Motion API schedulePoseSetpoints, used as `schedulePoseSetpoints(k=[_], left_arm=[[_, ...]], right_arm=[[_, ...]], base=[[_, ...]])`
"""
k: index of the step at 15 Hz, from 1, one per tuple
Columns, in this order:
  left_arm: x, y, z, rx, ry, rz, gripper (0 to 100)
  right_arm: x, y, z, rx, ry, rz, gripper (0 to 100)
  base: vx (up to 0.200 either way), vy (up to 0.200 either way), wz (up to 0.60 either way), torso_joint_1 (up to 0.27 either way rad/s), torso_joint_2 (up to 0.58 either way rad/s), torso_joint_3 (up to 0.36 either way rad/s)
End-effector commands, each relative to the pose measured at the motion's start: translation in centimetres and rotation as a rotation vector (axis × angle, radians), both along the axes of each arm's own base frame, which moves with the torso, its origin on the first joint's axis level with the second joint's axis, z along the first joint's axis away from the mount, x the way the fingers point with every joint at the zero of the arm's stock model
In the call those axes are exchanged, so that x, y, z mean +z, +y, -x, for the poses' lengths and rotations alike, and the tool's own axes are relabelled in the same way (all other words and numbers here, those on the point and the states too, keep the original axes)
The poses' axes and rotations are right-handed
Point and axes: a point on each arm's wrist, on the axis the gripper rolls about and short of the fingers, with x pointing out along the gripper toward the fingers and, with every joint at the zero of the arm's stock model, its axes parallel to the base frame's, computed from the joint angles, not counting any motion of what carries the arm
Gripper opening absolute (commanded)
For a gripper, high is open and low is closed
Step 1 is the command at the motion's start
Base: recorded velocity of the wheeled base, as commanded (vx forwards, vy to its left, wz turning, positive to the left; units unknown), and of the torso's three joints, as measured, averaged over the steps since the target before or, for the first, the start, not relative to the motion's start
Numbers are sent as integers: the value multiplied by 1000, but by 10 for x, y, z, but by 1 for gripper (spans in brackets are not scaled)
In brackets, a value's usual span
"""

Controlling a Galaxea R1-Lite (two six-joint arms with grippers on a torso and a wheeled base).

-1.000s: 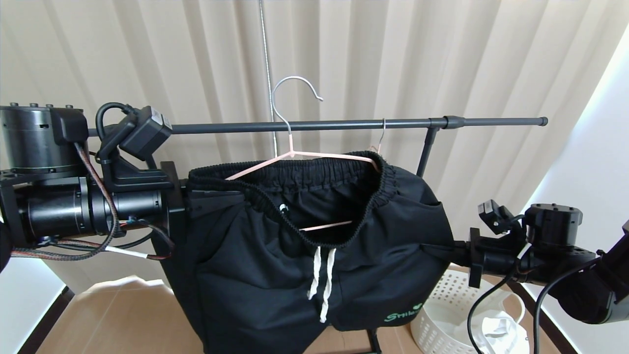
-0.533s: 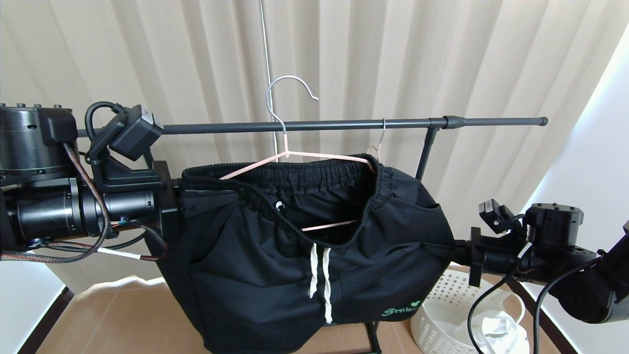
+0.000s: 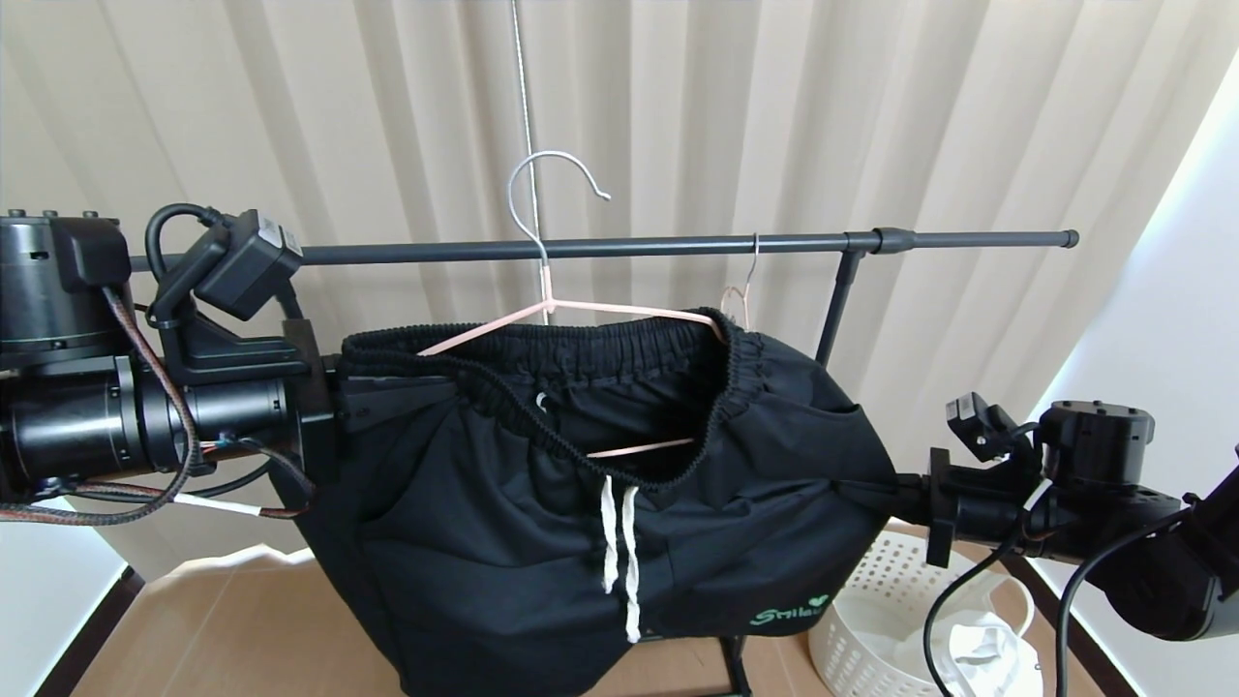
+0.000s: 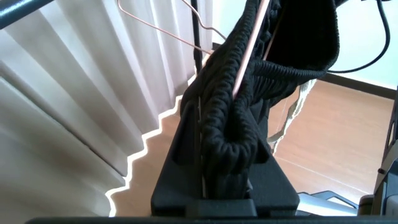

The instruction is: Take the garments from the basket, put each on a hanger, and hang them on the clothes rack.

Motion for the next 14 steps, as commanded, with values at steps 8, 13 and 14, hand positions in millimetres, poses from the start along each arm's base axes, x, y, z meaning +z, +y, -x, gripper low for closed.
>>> schedulePoseSetpoints(k=[8,13,14], left_arm=[[-3,3,1,12,8,-2,0],[-7,12,5,45,24,-2,0],[-8,13,6,51,28,-4,0]], right_arm=[[-3,2,3,-14,8,12,0],[6,6,7,-1,-54,13,100],[8,8,9,5,-68,13,100]], base=[[0,0,0,0,0,0],[0,0,0,0,0,0],[0,0,0,0,0,0]])
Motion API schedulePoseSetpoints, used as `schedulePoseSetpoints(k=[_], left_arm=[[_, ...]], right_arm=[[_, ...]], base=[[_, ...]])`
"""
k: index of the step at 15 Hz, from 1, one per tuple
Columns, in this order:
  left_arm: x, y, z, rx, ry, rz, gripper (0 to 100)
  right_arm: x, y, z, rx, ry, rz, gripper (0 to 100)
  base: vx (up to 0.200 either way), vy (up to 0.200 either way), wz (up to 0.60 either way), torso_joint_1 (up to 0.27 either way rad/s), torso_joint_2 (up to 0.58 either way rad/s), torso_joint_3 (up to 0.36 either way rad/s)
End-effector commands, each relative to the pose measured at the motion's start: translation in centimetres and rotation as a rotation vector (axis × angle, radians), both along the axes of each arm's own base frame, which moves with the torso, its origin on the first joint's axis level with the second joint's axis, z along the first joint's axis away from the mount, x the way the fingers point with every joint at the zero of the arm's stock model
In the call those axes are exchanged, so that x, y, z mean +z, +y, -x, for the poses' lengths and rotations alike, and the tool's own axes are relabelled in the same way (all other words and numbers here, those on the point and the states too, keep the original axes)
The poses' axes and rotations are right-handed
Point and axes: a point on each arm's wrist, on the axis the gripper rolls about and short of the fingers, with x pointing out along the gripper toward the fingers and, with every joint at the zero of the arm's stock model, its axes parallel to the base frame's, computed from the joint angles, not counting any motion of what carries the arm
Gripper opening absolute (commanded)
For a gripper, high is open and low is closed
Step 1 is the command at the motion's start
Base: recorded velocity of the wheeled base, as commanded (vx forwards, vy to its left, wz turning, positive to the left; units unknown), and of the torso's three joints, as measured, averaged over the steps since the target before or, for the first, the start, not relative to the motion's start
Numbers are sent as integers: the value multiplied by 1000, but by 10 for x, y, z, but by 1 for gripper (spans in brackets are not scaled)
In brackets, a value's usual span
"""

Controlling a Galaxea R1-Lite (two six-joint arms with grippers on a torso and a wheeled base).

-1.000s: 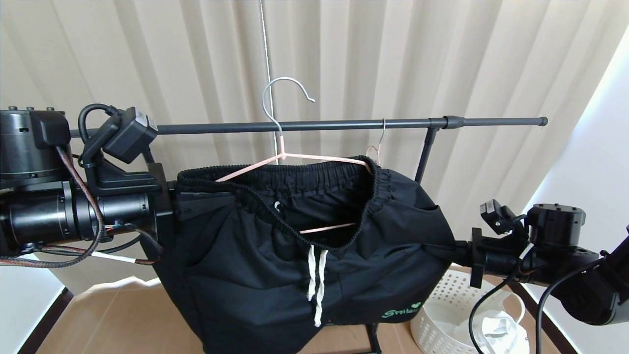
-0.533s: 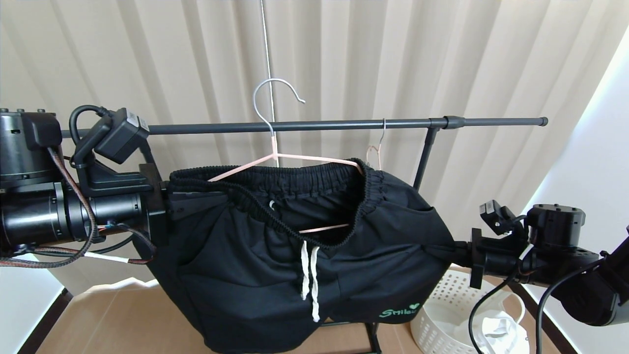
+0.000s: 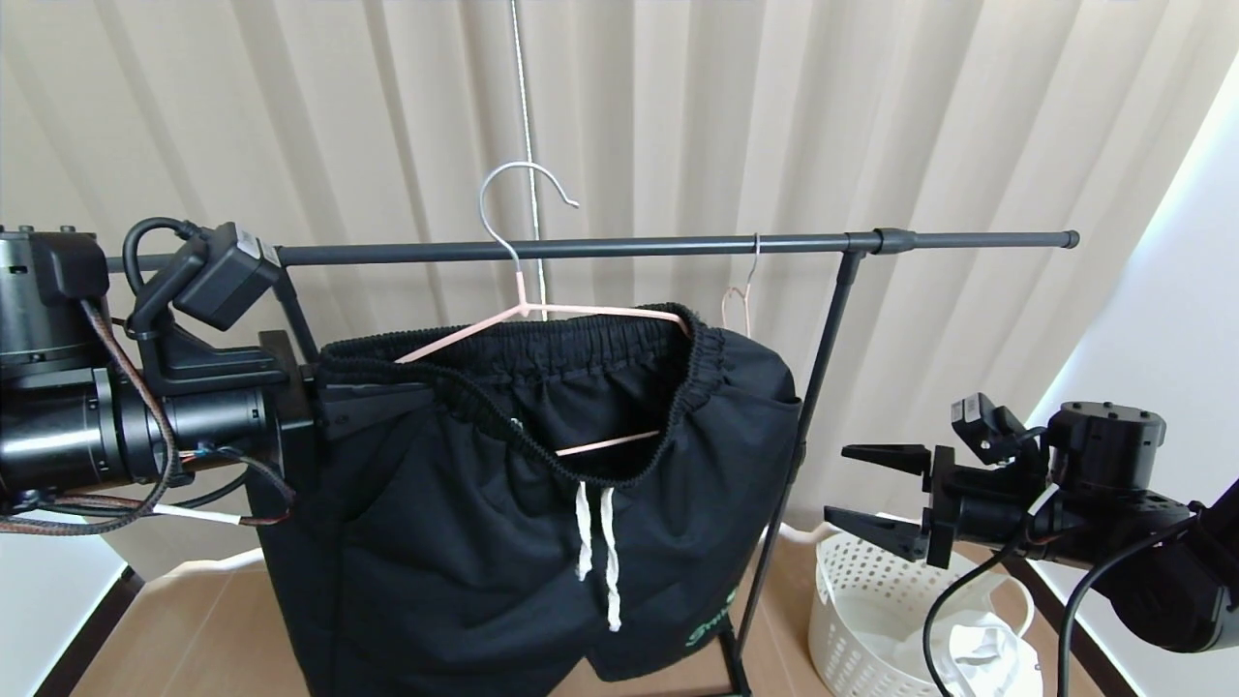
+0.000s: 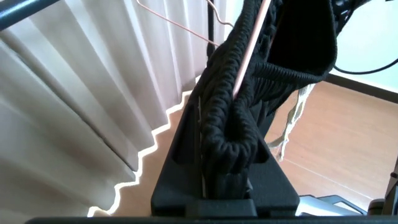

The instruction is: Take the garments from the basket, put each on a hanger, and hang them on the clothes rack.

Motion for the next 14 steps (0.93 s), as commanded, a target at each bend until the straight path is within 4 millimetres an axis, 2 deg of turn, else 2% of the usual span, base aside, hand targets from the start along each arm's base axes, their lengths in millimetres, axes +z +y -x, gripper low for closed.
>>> schedulePoseSetpoints(k=[1,9,14], left_arm=[[-5,2,3,11,18,-3,0],[-29,3,-4,93,91,-64,0],[-70,-2,-7,179,93,-327,0]], right_arm=[[8,5,5,9,-28,3,100],[15,30,7,-82,-59,64,100],[14,30,5,-105,-58,72,100]], base=[[0,0,0,0,0,0],[0,0,0,0,0,0],[0,0,0,0,0,0]])
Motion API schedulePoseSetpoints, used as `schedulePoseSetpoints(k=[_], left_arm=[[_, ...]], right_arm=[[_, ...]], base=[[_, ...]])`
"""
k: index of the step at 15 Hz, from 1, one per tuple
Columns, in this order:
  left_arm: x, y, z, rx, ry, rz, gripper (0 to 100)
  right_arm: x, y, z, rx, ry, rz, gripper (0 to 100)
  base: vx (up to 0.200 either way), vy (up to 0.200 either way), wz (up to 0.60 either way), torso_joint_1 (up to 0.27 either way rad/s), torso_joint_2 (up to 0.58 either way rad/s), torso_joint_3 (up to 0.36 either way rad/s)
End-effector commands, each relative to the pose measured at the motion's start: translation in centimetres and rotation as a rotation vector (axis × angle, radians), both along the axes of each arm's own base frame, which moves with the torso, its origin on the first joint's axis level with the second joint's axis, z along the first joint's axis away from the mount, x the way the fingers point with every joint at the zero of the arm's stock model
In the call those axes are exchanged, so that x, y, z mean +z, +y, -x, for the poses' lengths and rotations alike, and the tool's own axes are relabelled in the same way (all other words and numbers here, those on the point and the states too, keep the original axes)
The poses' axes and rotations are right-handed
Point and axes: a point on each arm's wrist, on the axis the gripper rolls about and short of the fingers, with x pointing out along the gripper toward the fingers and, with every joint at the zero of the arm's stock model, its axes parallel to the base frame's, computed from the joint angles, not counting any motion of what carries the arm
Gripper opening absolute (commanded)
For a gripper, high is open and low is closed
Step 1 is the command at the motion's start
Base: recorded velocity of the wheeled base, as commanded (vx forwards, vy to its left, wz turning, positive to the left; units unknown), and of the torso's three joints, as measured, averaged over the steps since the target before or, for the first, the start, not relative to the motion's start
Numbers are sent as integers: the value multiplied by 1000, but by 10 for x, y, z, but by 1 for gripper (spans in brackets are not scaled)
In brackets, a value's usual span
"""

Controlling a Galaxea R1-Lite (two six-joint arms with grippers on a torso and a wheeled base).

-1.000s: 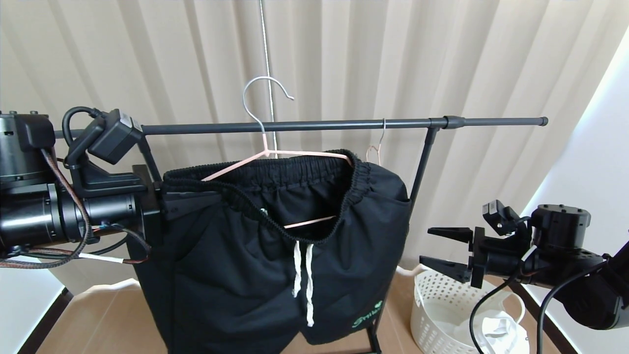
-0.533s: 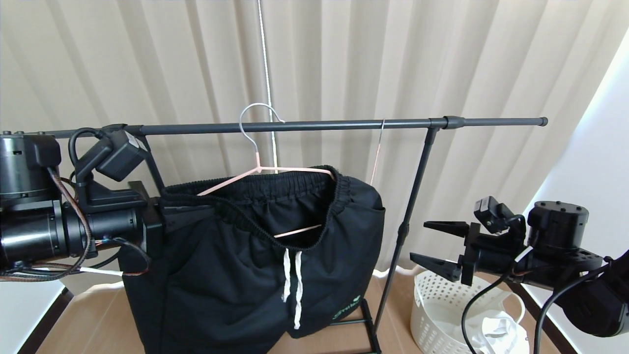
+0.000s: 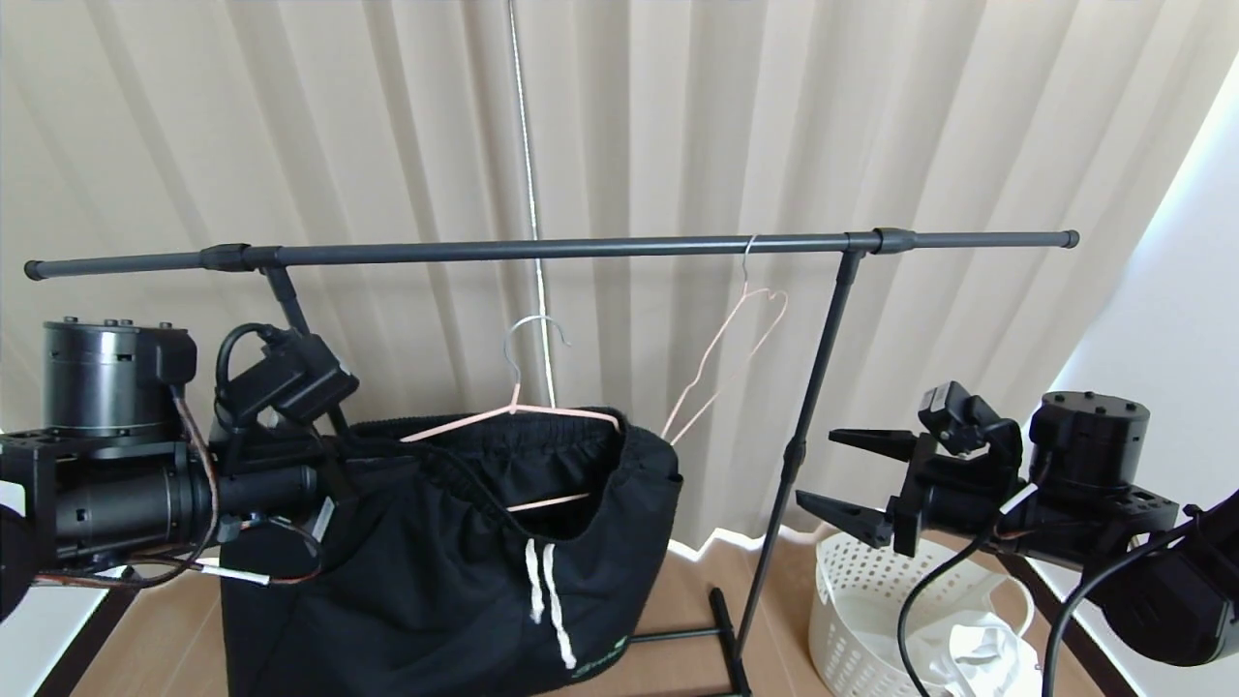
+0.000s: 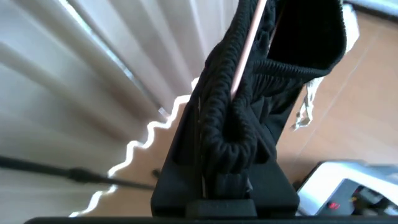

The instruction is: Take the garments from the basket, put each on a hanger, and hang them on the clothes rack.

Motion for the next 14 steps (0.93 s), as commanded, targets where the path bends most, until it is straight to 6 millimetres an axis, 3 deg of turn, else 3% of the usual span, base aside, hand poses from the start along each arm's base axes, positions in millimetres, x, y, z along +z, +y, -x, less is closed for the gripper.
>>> schedulePoseSetpoints(k=[1,5,10,14], left_arm=[[-20,-5,-4,-1,66,-37,0],[-38,-16,-12,70,115,-135,0],[-42,-17,-18,124,109,-150,0],[-26,-19,-29,240,38,-7,0]], right_arm=[[-1,0,0,-2,0,2,100],[-1,0,-1,-4,3,2,100],[-2,0,0,-4,5,3,100],[-3,-1,0,-11,9,5,100]], base=[[0,0,0,0,0,0],[0,0,0,0,0,0],[0,0,0,0,0,0],[0,0,0,0,0,0]])
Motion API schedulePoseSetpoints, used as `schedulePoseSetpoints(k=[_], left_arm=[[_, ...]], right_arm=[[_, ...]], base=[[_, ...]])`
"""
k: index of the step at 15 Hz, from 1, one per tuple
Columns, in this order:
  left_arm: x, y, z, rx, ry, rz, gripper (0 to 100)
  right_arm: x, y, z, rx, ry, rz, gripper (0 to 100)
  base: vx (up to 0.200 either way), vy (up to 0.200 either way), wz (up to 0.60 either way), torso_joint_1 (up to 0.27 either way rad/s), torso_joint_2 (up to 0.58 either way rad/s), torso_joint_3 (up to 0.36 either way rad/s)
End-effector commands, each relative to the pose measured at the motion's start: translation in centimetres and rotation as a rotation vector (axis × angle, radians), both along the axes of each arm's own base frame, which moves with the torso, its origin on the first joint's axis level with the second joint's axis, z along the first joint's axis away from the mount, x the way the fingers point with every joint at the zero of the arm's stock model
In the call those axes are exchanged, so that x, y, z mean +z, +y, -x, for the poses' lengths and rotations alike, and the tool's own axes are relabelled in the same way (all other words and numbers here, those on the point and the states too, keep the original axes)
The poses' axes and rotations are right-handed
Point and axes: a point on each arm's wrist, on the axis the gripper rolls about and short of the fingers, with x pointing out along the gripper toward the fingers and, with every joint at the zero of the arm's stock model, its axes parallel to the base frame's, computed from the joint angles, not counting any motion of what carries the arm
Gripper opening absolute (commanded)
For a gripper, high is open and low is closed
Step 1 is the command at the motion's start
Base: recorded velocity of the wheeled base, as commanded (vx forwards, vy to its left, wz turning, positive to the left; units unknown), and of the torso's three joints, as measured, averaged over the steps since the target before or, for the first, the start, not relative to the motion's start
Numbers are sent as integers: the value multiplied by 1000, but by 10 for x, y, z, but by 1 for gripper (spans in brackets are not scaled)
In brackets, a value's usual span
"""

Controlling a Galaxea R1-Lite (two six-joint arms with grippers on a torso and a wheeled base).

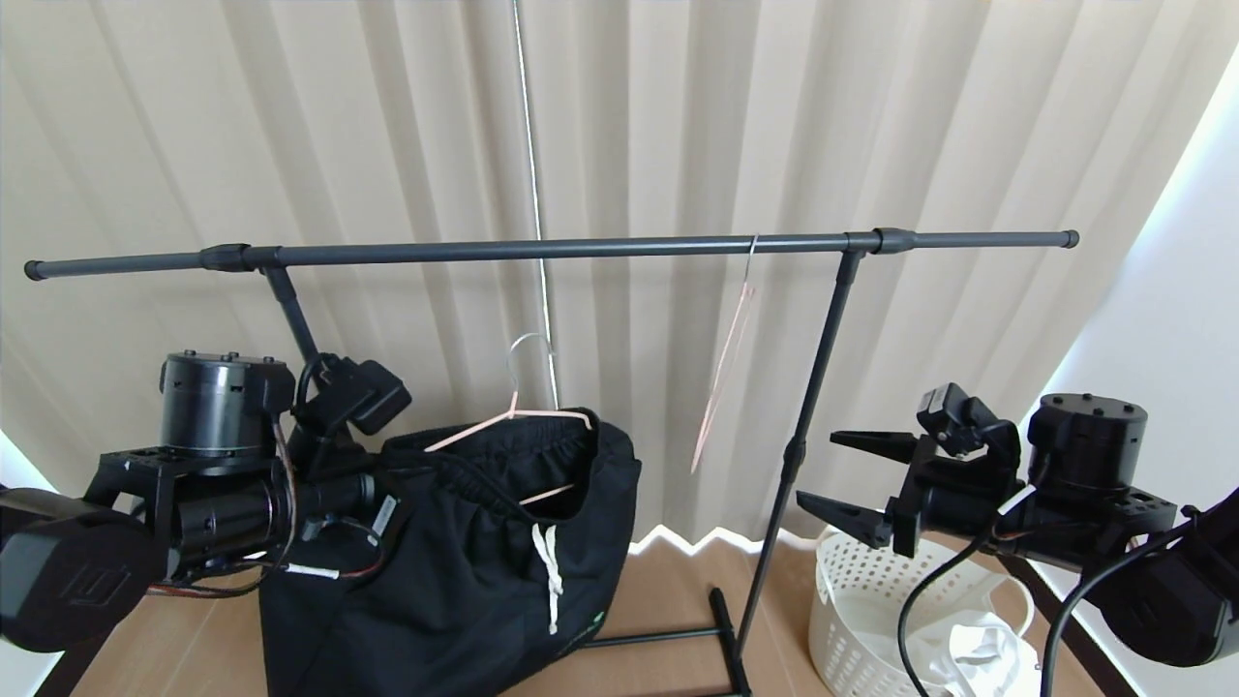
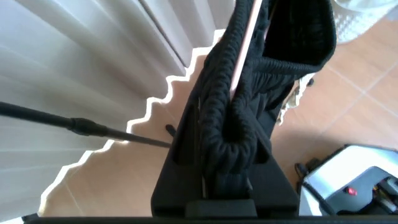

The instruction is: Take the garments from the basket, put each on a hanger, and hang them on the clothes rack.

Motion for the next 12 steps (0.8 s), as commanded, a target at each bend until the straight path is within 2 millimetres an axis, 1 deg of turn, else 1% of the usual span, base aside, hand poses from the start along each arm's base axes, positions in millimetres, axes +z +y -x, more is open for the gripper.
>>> schedulePoseSetpoints(k=[1,5,7,12], left_arm=[[8,-3,-6,22,-29,41,0],[26,-3,-13,91,-74,174,0],[34,-4,-16,99,-100,191,0],[43,-8,-28,100,-131,213,0]], right_arm=[[0,0,1,-15,1,6,100],[3,-1,2,-29,-11,9,100],[4,-1,2,-31,-14,9,100],[2,-1,0,-32,-10,10,100]], base=[[0,0,0,0,0,0],[0,0,0,0,0,0],[0,0,0,0,0,0],[0,0,0,0,0,0]])
